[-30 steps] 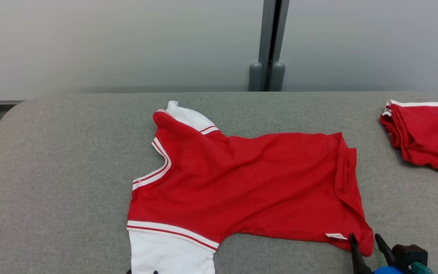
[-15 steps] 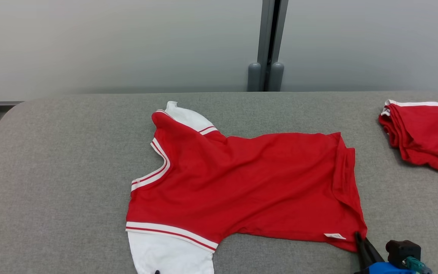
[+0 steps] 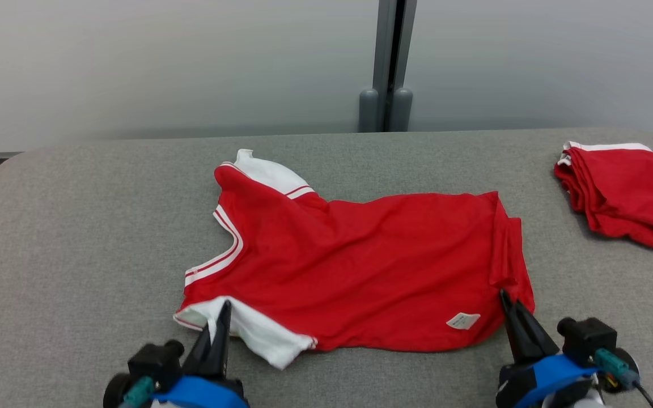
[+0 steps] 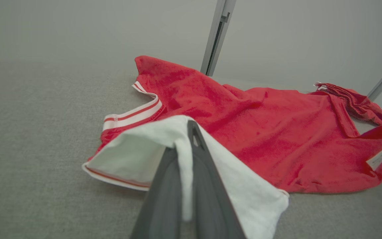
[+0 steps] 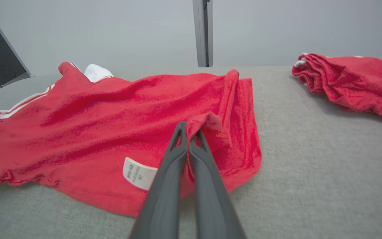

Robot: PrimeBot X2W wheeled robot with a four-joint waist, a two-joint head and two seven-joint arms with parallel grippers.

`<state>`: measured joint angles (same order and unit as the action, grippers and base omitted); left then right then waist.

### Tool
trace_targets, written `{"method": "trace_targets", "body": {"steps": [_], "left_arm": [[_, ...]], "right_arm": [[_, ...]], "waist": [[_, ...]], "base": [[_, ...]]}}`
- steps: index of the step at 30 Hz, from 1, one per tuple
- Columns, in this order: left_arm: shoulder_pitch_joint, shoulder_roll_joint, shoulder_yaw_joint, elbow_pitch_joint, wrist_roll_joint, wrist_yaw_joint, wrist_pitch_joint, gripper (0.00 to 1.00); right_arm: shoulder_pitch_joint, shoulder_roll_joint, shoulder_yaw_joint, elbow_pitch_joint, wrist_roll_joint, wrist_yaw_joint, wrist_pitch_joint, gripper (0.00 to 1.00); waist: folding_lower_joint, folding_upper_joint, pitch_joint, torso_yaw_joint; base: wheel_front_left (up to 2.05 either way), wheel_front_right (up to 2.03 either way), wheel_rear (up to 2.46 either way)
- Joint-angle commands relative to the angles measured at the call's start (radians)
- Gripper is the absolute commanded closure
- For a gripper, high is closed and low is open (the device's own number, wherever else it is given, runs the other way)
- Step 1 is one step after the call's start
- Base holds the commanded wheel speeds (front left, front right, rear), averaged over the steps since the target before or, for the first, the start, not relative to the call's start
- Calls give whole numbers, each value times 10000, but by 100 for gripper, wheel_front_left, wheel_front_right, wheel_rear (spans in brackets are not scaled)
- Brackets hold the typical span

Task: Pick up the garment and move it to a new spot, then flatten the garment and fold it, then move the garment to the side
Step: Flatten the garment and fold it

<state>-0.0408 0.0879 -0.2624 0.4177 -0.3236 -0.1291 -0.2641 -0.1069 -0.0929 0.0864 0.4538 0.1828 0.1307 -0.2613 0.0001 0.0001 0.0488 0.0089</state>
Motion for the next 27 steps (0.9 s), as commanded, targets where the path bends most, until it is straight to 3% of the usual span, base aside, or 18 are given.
{"method": "trace_targets", "body": {"steps": [1, 7, 14, 22, 27], "left_arm": [[-413, 102, 67, -147, -31, -11, -3, 100], [-2871, 753, 181, -607, -219, -11, 335, 100], [-6874, 1504, 246, -464, -395, -12, 1026, 100], [-11816, 1877, -71, 836, -754, -11, 1127, 100], [-14181, 1678, -320, 1898, -894, -10, 816, 100]], "right_arm": [[-369, -134, 106, -189, 87, 0, -51, 100], [-2581, -393, 665, -464, 381, 2, -49, 100], [-6656, -767, 926, 440, 840, 2, -51, 100], [-11171, -980, 278, 2129, 2147, 2, -12, 100], [-13225, -1300, 347, 2984, 2500, 2, -1, 100]], "waist": [[-1, -1, 70, -32], [-1, -1, 794, -355], [-1, -1, 2318, -577], [-1, -1, 3830, -536], [-1, -1, 4232, -424]], "base": [[0, 0, 0], [0, 0, 0], [0, 0, 0], [0, 0, 0], [0, 0, 0]]}}
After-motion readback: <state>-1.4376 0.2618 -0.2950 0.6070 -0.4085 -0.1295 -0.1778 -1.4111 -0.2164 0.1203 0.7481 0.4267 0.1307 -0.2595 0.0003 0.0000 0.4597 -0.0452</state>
